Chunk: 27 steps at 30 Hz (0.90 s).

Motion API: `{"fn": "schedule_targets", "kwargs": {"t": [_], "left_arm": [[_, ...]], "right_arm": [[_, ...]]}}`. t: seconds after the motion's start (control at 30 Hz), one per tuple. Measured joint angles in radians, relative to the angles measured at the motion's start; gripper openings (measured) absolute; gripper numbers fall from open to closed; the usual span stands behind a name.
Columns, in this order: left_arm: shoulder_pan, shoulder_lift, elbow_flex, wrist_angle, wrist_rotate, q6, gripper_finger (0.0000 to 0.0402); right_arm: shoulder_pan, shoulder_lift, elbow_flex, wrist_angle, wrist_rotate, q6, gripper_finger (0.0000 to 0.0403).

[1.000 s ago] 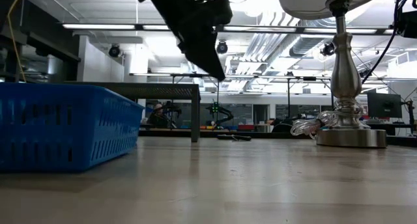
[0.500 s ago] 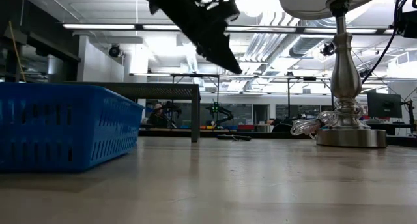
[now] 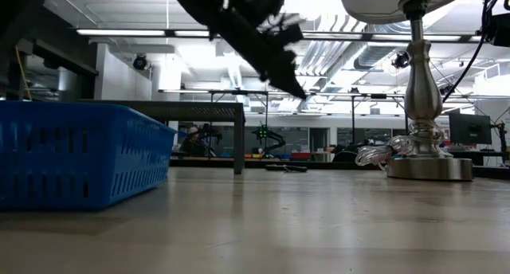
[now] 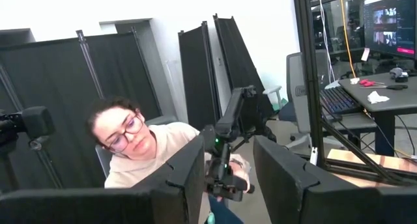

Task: Pick & Place Office Desk Supplies
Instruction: Put the top black spring keychain into the green bin

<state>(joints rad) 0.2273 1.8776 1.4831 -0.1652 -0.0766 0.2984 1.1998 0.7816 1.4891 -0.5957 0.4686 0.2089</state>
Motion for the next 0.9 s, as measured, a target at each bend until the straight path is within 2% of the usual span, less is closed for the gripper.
{"fn": "schedule_targets", "kwargs": {"t": [0.33, 0.9], "left_arm": [[0.027, 0.167, 0.144, -0.040, 0.034, 0.027, 0.0084], [0.083, 0.250, 0.156, -0.036, -0.022, 0.027, 0.0084]], "right_arm": [[0.000, 0.000, 0.000, 0.000, 0.000, 0.000, 0.0120], [0.000, 0.000, 0.000, 0.000, 0.000, 0.000, 0.0120]]}}
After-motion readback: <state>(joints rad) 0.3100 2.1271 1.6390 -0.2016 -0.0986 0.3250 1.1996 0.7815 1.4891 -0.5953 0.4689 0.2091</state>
